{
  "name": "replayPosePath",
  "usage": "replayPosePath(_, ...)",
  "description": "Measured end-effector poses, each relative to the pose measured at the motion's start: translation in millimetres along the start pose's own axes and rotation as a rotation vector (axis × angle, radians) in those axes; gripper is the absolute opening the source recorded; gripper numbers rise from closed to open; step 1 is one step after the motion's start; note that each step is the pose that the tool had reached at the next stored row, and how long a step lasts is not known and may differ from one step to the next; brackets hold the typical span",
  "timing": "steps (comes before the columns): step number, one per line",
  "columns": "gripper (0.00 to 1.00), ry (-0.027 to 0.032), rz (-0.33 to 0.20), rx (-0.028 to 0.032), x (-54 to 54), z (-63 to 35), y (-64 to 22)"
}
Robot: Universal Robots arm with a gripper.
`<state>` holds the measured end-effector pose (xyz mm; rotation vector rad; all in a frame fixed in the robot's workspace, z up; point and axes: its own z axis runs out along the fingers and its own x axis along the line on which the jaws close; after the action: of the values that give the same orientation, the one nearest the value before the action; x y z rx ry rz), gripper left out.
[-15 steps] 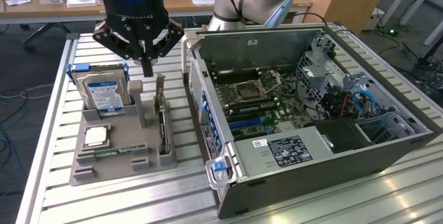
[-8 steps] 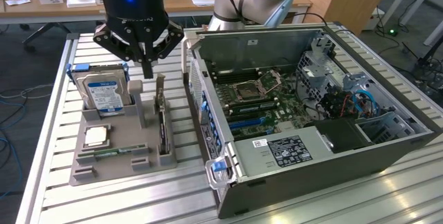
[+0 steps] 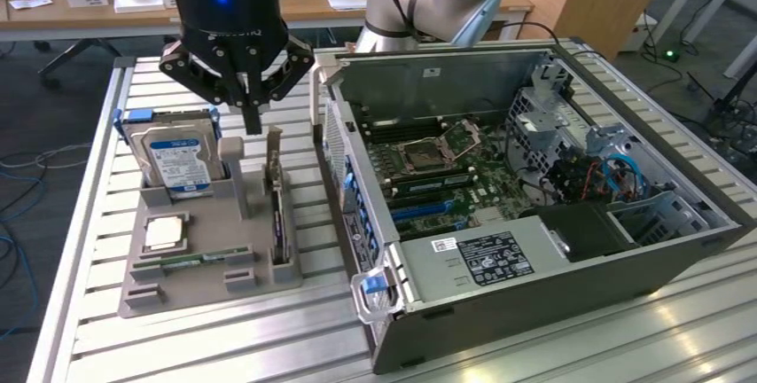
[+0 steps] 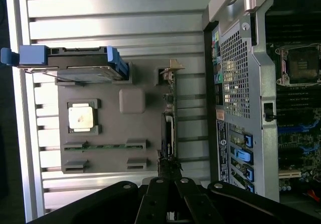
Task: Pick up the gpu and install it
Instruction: 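Pick up the gpu and move the gpu toward the slot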
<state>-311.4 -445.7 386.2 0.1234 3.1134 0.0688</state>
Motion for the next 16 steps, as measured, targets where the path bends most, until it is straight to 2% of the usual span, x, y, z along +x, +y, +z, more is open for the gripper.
replayPosePath(5,0.11,0.0,0.0,0.0,0.0,0.0,0.0)
replayPosePath(8,0.29,0.0,0.0,0.0,0.0,0.0,0.0)
replayPosePath(10,0.29,0.0,0.0,0.0,0.0,0.0,0.0)
replayPosePath(11,0.36,0.0,0.0,0.0,0.0,0.0,0.0)
replayPosePath(16,0.36,-0.0002,0.0,-0.0002,0.0,1.0,0.0)
